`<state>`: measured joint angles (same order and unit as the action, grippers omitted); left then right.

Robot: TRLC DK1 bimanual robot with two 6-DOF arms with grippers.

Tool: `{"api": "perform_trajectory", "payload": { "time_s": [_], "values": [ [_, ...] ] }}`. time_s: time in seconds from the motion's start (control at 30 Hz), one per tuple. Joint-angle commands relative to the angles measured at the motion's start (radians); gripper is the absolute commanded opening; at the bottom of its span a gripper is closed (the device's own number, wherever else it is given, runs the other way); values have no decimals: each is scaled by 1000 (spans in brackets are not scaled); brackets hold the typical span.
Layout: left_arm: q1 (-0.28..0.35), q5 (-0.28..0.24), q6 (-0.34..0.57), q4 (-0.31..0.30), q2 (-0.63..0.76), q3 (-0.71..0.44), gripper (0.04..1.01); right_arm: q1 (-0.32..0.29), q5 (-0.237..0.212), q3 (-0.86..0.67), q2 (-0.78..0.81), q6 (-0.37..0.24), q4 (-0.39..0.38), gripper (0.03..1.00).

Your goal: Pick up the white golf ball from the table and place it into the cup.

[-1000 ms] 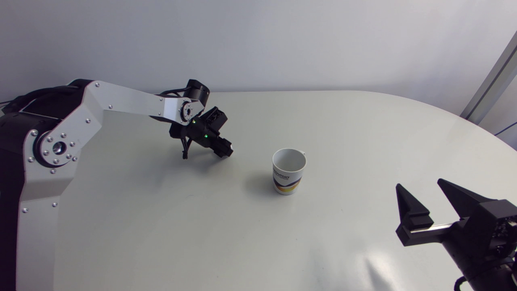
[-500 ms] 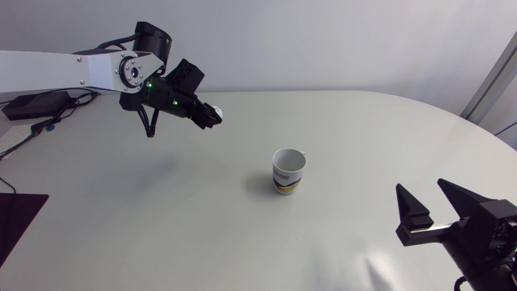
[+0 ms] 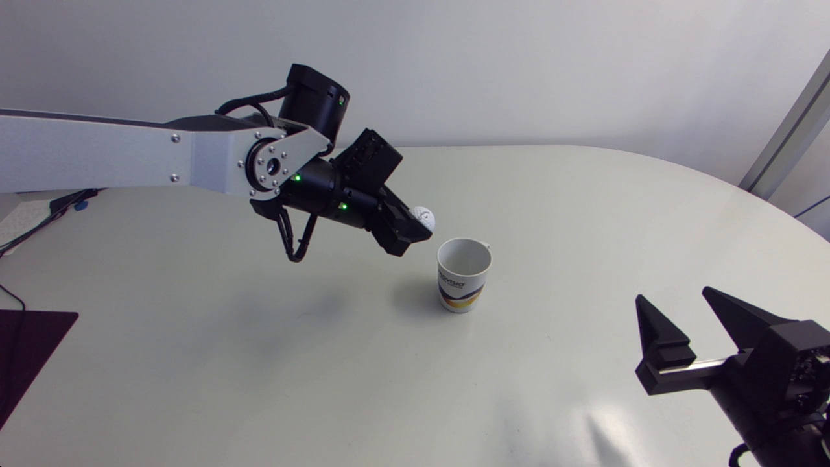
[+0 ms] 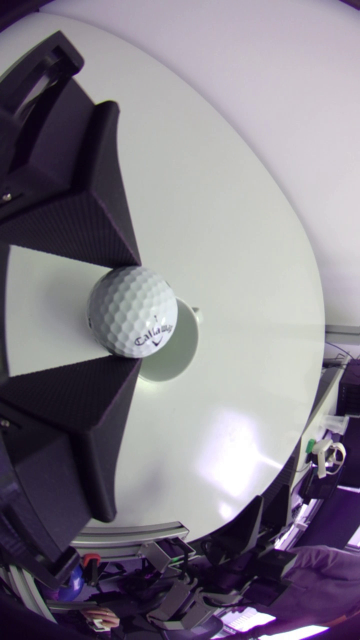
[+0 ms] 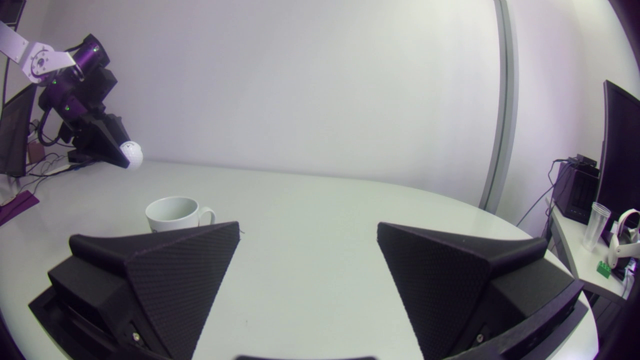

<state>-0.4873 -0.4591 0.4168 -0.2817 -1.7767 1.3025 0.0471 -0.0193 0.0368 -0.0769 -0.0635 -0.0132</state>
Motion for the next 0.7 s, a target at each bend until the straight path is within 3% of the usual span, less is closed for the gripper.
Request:
{"api": "perform_trajectory", "payload": {
  "time_s": [0.0,0.67],
  "values": [
    [-10,-27,-29,19,-20,17,416,7,-2,-35,-11,22,32,969],
    [-103,-29,-56,32,-227,187,410,4,-2,-35,-11,22,32,969]
  ]
}}
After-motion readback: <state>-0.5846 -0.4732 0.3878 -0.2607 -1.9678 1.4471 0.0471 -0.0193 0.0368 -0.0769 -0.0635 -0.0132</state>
